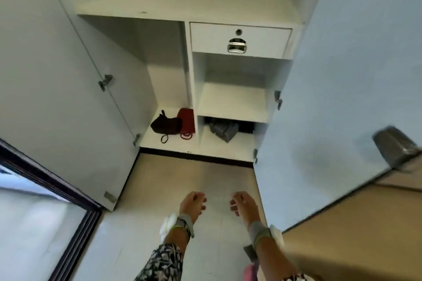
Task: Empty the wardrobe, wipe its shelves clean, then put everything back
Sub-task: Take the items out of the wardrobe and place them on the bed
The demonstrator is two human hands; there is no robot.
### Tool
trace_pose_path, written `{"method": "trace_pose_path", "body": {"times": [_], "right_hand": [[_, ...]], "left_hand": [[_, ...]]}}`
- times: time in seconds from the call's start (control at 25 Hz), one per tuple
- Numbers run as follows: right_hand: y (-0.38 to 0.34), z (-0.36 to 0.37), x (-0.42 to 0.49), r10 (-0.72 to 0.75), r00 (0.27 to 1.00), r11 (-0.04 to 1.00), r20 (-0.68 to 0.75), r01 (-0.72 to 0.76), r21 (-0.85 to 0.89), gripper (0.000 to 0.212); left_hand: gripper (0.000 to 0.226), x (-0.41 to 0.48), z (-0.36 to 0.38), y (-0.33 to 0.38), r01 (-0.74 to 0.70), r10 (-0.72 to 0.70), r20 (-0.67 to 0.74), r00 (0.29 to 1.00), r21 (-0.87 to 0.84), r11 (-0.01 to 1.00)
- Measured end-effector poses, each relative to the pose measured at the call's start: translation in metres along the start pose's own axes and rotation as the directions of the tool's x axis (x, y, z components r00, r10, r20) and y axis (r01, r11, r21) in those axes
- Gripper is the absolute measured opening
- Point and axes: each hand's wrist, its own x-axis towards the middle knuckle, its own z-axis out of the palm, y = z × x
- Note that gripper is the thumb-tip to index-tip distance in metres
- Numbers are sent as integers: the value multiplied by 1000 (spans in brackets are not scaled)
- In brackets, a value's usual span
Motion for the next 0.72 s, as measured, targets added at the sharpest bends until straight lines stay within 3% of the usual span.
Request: {"method": "trace_pose_path", "body": {"times": [0.2, 0.36, 0.48, 0.72], "right_hand": [[-43, 49, 61, -17, 995, 992, 98, 29, -119, 11], [-81, 105, 136, 42, 994, 987, 96, -26, -161, 8], [-104, 144, 183, 83, 993, 979, 83, -66, -191, 6], [-153, 235, 281, 119, 986, 974, 115, -94, -208, 11]], "left_hand": [[14, 61, -34, 23, 21, -19, -59, 998, 37, 999], [10, 181, -74, 26, 110, -102, -88, 991, 85, 990], [26, 220, -101, 62, 144, -133, -78, 988, 148, 979], [18, 321, -152, 120, 190, -171, -124, 977, 162, 968]]}}
